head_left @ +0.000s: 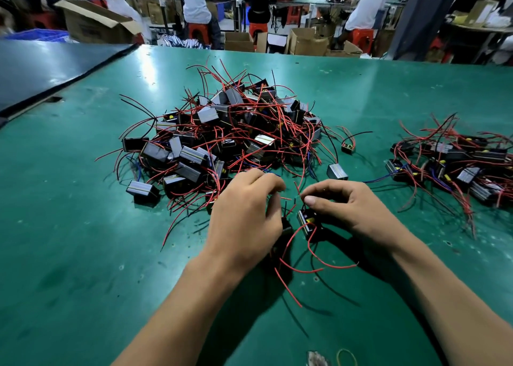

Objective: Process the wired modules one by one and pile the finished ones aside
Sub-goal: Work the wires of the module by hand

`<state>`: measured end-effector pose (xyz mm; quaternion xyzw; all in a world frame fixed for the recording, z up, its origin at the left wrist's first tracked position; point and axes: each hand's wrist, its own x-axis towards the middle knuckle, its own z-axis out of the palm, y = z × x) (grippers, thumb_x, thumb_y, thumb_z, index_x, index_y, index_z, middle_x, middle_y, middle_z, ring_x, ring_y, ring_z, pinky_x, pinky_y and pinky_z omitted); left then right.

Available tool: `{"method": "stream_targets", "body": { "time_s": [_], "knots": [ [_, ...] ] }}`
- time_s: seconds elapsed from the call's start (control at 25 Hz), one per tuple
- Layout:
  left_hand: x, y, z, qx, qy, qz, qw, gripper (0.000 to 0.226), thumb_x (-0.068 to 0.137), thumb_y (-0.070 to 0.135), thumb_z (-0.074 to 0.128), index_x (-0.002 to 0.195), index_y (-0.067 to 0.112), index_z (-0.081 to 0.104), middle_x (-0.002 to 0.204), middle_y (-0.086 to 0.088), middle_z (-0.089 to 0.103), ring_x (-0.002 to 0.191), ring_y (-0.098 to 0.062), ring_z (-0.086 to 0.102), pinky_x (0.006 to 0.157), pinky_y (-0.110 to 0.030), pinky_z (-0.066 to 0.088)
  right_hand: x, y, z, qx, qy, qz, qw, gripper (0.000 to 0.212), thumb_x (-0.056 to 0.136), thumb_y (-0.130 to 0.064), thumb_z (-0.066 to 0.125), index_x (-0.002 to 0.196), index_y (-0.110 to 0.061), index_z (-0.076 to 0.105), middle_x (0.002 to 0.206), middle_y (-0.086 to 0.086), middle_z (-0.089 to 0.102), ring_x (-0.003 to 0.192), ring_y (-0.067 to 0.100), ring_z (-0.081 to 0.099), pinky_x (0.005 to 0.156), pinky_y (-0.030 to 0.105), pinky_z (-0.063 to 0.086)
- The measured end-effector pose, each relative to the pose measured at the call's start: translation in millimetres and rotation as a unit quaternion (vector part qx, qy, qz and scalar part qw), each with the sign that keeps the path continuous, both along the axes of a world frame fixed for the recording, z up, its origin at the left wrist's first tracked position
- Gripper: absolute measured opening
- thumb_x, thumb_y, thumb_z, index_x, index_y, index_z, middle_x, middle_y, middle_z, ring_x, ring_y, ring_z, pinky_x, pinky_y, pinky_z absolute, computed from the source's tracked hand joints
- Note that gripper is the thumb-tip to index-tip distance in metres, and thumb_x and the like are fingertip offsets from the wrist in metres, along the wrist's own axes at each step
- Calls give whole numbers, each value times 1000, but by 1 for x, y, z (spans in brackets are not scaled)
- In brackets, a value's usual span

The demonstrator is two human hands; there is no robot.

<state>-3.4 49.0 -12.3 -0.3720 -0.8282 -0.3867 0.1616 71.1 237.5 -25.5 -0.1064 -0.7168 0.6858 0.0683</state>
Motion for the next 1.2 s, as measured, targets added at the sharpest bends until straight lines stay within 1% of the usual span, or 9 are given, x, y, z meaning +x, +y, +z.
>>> {"method": "stream_targets", "body": {
  "time_s": [0.08,0.2,0.36,0.52,0.6,0.76,0.88,1.08,1.2],
  "knots": [
    [-1,1,-2,30,-25,-23,999,14,83,9,69,96,13,71,89,3,67,82,-13,58,77,-31,49,0,2,1,3,-2,-4,1000,9,87,-15,74,95,-12,76,89,13,74,77,21,66,72,33,56],
    [0,1,-8,-26,-46,-55,997,17,81,24,74,97,18,72,91,6,69,87,-10,51,80,-21,39,-5,3,3,50,14,1,999,6,88,-9,70,93,-12,73,90,7,76,79,13,67,73,25,56],
    [-1,6,-14,-60,-41,-59,996,14,82,30,75,94,22,75,92,7,67,91,-15,48,82,-26,39,-6,-2,0,57,21,-4,998,13,94,-4,63,104,-12,65,97,5,78,90,10,71,77,20,54],
    [-2,9,-15,20,-76,-26,997,8,82,24,77,88,19,77,87,4,59,89,-12,51,80,-25,41,-6,-7,-4,72,39,-32,996,16,93,-4,65,102,-16,70,92,1,76,92,11,71,80,19,54],
    [-2,8,-15,63,-99,-27,993,6,82,20,78,87,17,78,86,5,64,86,-10,58,80,-25,45,-6,-8,-4,79,42,-41,995,15,93,-4,65,99,-17,71,88,-1,75,86,9,69,76,17,53],
    [-6,4,-13,129,-170,-50,976,8,82,13,77,89,15,79,84,11,72,79,2,63,71,-14,44,-3,-12,-5,58,41,-23,997,7,90,-9,71,92,-15,75,84,3,73,75,10,64,70,19,52],
    [-6,6,-14,148,-216,-59,963,8,83,12,77,90,14,79,76,14,70,61,13,55,63,-4,37,-2,-14,-6,47,51,-21,997,5,90,-10,71,90,-14,74,84,6,73,76,13,63,69,19,53],
    [-6,9,-16,164,-209,-64,962,9,83,13,77,92,14,78,78,13,72,60,12,56,64,-6,41,-3,-12,-7,55,58,-43,996,10,90,-10,71,86,-18,74,79,1,71,71,11,61,66,19,50],
    [-7,10,-20,163,-175,-37,970,10,81,12,79,90,15,77,74,17,69,58,15,53,62,-2,37,-2,-11,-6,46,58,-50,996,13,90,-9,71,84,-19,75,75,0,69,66,10,60,60,17,50]
  ]
}}
